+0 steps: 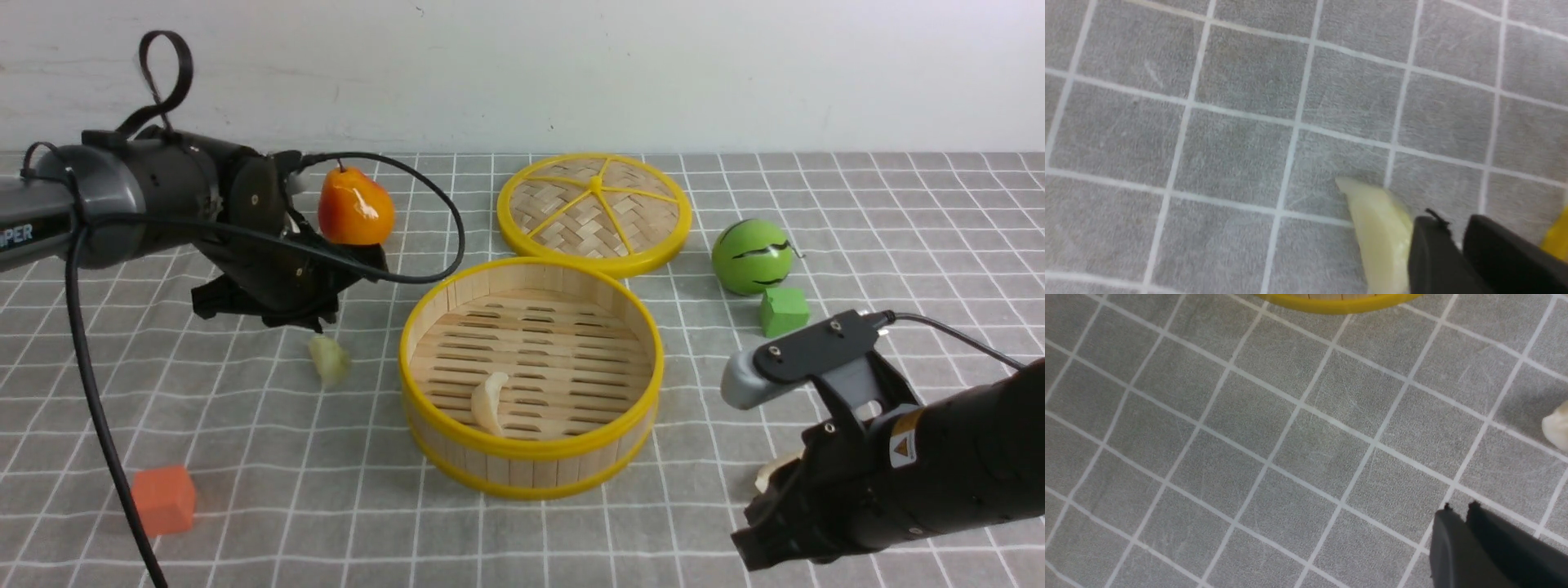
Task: Put the dumplings into the steamer on the table with the grey tablecloth.
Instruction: 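Reach for and grasp a dumpling on the table with the left gripper, then place the dumpling into the bamboo steamer basket with the left gripper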
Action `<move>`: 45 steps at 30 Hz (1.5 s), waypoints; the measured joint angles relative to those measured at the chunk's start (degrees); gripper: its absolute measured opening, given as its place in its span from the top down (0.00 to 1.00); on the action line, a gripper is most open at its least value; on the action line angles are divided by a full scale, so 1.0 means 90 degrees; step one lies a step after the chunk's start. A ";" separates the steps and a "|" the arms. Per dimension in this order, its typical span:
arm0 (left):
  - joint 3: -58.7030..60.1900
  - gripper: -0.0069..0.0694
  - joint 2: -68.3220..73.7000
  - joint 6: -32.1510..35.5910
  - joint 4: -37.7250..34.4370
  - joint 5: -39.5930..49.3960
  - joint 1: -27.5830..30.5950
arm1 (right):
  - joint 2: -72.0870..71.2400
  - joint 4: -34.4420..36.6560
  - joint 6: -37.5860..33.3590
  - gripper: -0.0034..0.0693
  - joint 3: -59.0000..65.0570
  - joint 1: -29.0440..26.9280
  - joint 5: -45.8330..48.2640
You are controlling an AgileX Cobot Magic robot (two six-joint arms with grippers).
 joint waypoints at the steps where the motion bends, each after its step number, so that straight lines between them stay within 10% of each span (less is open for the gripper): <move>1: 0.0000 0.66 0.0091 0.0000 0.0014 -0.0027 0.0000 | 0.0000 0.0000 0.0000 0.88 0.0000 0.0000 0.0000; 6: 0.0000 0.47 0.0409 0.0000 0.0041 -0.0059 0.0000 | 0.0000 0.0000 0.0000 0.87 0.0000 0.0000 0.0012; 12: -0.0013 0.69 0.0416 0.0000 0.0060 -0.0075 0.0000 | 0.0000 0.0000 0.0000 0.87 0.0000 0.0000 0.0012; 45: -0.0785 0.67 0.0506 0.0859 -0.0453 -0.0516 -0.1539 | 0.0000 -0.0010 -0.0115 0.82 0.0000 0.0000 0.0008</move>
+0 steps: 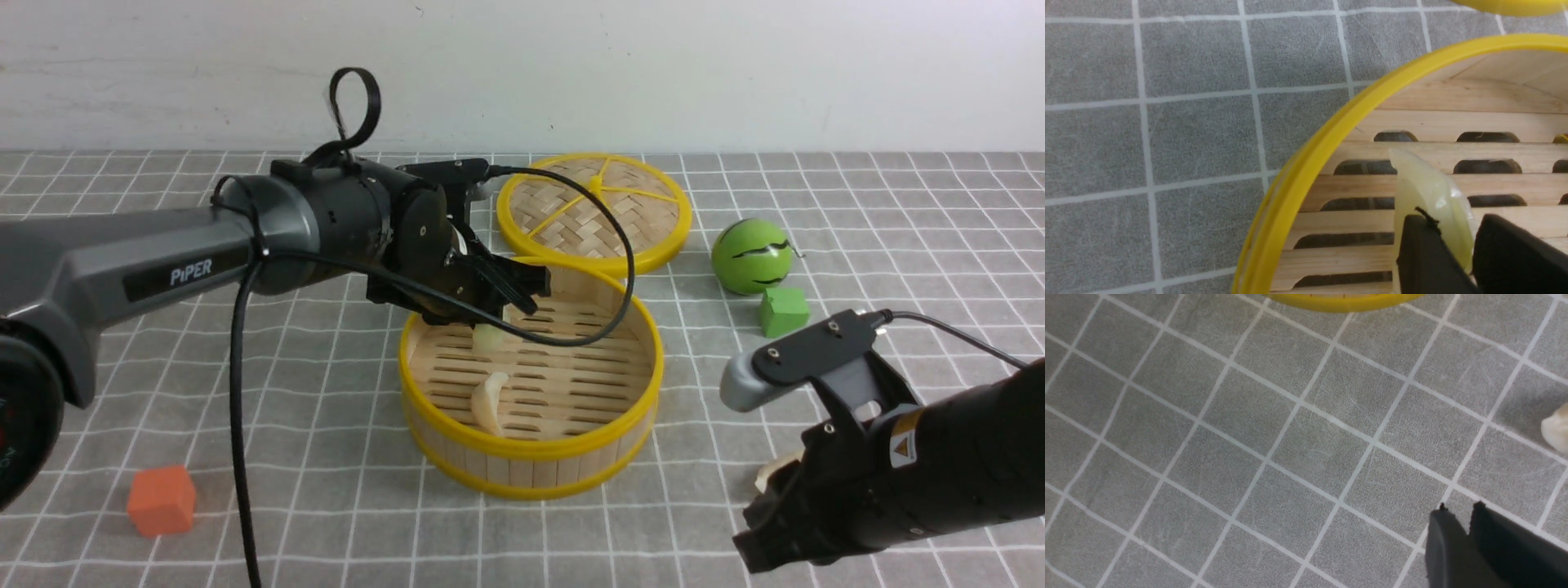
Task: Put the dumplings into the steamer on the table with the grey tablecloth.
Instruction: 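Place the dumpling into the bamboo steamer basket with the left gripper, then reach for and grasp a dumpling lying on the table beside the steamer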
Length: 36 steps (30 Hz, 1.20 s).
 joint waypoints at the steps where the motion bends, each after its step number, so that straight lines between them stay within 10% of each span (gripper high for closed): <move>1: 0.0000 0.64 -0.0015 0.0000 0.0000 0.0038 0.0000 | 0.0000 0.0000 0.0000 0.82 -0.0006 0.0000 0.0008; 10: 0.0020 0.42 -0.1167 0.0181 -0.0017 0.0750 0.0000 | 0.0000 -0.0293 0.0000 0.53 -0.0765 -0.0705 0.1287; 19: 0.0033 0.69 -0.3956 0.0968 -0.0066 0.2415 0.0000 | 0.0381 -0.0462 0.0028 0.29 -0.0823 -0.1873 0.1245; 36: 0.4168 0.91 -0.8725 0.1283 0.0908 0.2685 0.0000 | 0.2535 0.1001 0.0083 0.32 -0.0904 -0.1866 -0.0946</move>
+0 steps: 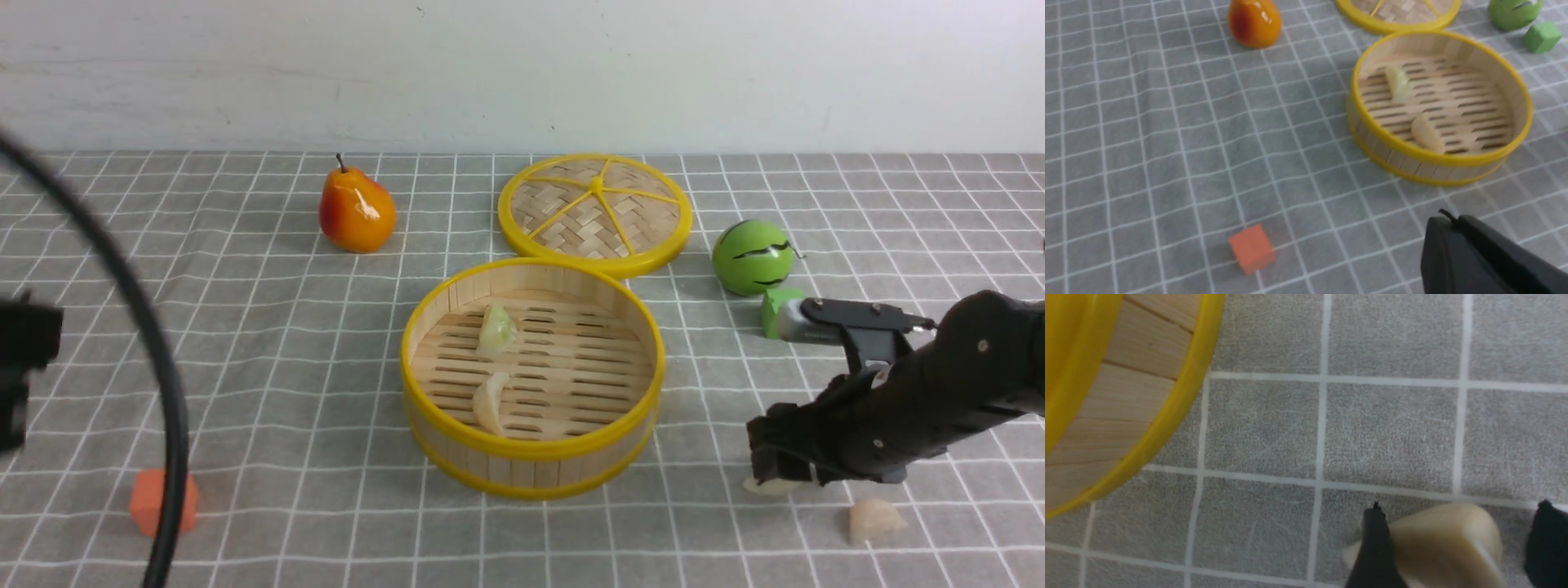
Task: Put the dumplings into the steamer on the table with the grey tablecloth.
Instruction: 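Reach for and grasp a dumpling lying on the table beside the steamer, then place the dumpling in the bamboo steamer basket with the right gripper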
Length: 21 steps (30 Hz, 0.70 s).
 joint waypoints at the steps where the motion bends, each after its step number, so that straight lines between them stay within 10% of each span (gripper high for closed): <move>1: 0.0430 0.91 -0.0217 0.0000 0.0112 -0.0056 0.0000 | 0.0013 0.0010 -0.0098 0.35 -0.0013 0.0007 -0.0018; 7: 0.2029 0.91 -0.1111 -0.0030 0.0381 -0.0439 0.0000 | -0.0053 0.0111 -0.0396 0.67 -0.0015 0.0014 0.0036; 21: 0.3534 0.90 -0.2256 -0.0415 0.0498 -0.3097 0.0000 | -0.1110 0.0706 -0.0719 0.67 -0.1155 0.0680 0.0723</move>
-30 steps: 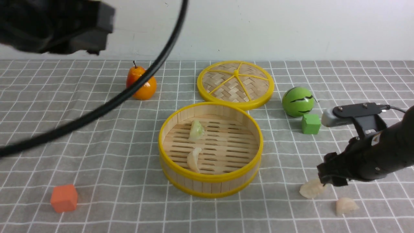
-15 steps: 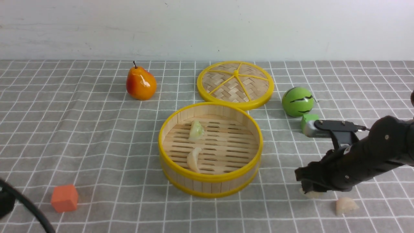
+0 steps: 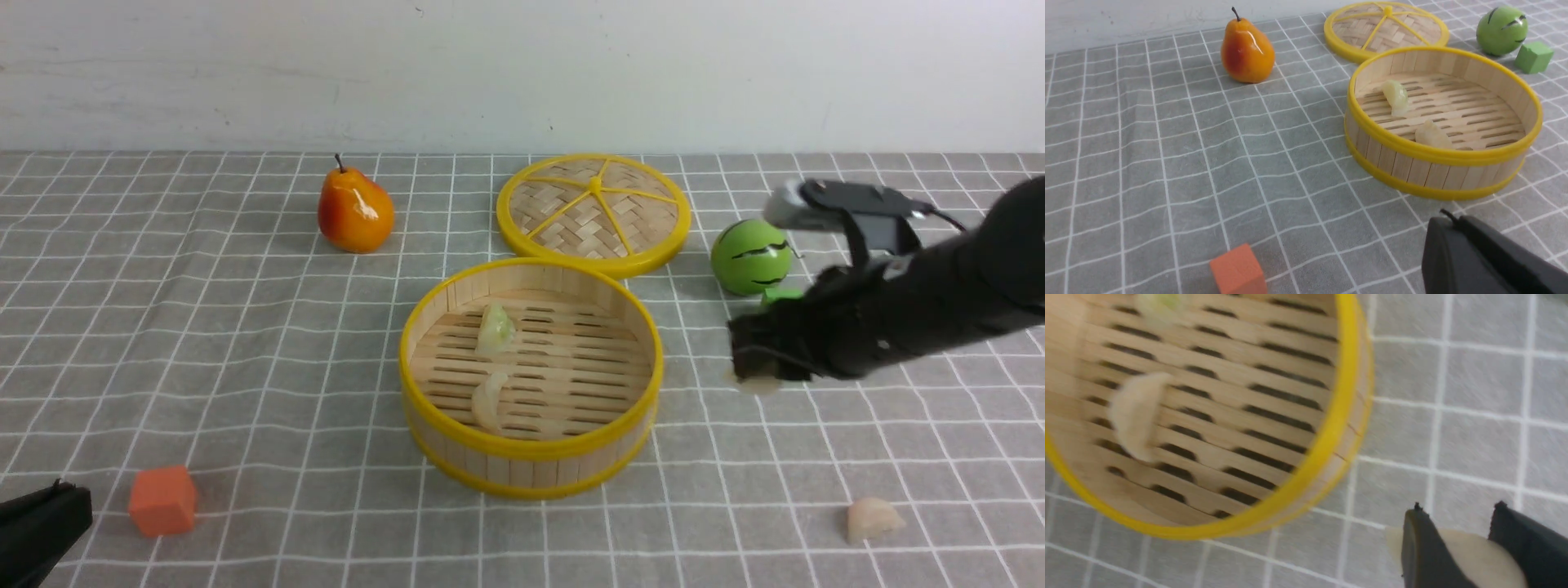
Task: Put the dumplings into the steamer on the table with the grey tablecloth.
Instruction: 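Place the dumpling in the bamboo steamer basket with the right gripper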
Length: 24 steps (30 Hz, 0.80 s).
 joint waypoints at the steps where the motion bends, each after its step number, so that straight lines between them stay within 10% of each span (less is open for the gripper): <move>1: 0.0000 0.90 0.0000 -0.0008 0.0000 -0.0025 0.0000 | 0.0038 0.0079 -0.0145 0.67 -0.0086 0.0198 -0.0176; 10: 0.0012 0.89 0.0000 -0.0046 0.0015 -0.0090 0.0000 | 0.2062 0.0307 -0.0964 0.67 -0.1222 0.1316 -0.3200; 17: 0.0141 0.88 0.0000 -0.0046 0.0096 -0.0172 0.0000 | 0.3219 0.0314 -0.1012 0.66 -0.1814 0.1325 -0.3437; 24: 0.0203 0.88 0.0000 -0.0052 0.0260 -0.0217 0.0000 | 0.3222 0.0321 -0.1012 0.41 -0.1912 0.1325 -0.3485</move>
